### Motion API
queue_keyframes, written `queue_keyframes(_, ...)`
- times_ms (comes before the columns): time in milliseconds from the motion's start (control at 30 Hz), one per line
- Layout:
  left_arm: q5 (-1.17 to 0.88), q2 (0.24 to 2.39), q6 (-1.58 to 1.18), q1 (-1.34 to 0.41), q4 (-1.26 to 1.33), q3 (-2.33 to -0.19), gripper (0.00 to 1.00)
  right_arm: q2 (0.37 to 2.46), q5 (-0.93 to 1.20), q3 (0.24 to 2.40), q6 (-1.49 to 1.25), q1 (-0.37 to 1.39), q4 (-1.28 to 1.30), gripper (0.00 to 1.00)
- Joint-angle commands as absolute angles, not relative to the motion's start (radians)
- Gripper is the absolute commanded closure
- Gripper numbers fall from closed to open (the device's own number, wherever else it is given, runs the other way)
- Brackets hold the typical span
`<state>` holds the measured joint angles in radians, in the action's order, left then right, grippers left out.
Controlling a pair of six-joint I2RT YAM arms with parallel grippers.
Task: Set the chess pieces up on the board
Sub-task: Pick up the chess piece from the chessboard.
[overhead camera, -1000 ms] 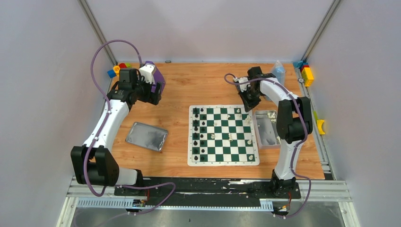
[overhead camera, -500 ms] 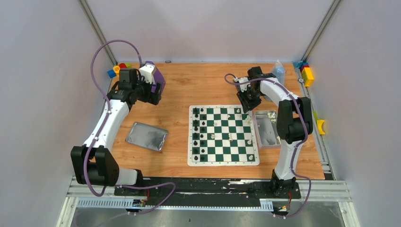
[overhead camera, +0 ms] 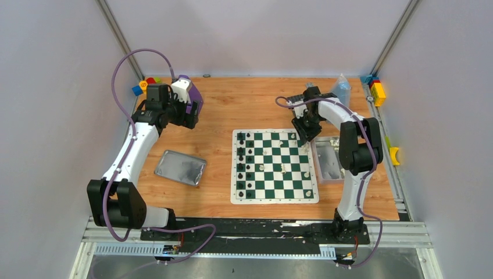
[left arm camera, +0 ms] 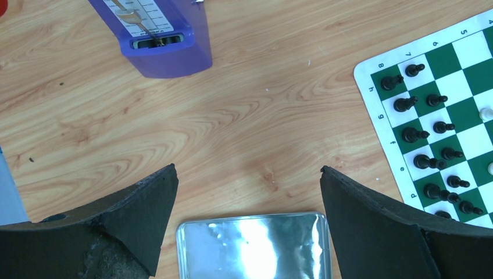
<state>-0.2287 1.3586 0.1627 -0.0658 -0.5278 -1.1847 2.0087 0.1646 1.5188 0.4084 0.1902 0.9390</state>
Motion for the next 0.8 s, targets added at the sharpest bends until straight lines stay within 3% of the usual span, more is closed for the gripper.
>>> queue_keyframes(0, -0.247, 1.347, 0.173, -0.059, -0.489, -1.185, 0.0, 2.033, 0.146, 1.511, 0.424, 0.202, 0.957, 0.64)
queue_keyframes(233, -0.245, 1.348, 0.171, -0.059, -0.489, -1.186, 0.0, 2.049, 0.145, 1.516, 0.426, 0.202, 0.966, 0.68)
queue_keyframes(767, -0.246, 1.35, 0.174, -0.059, -0.489, -1.183, 0.0, 2.038, 0.167, 1.553, 0.41, 0.203, 0.957, 0.96)
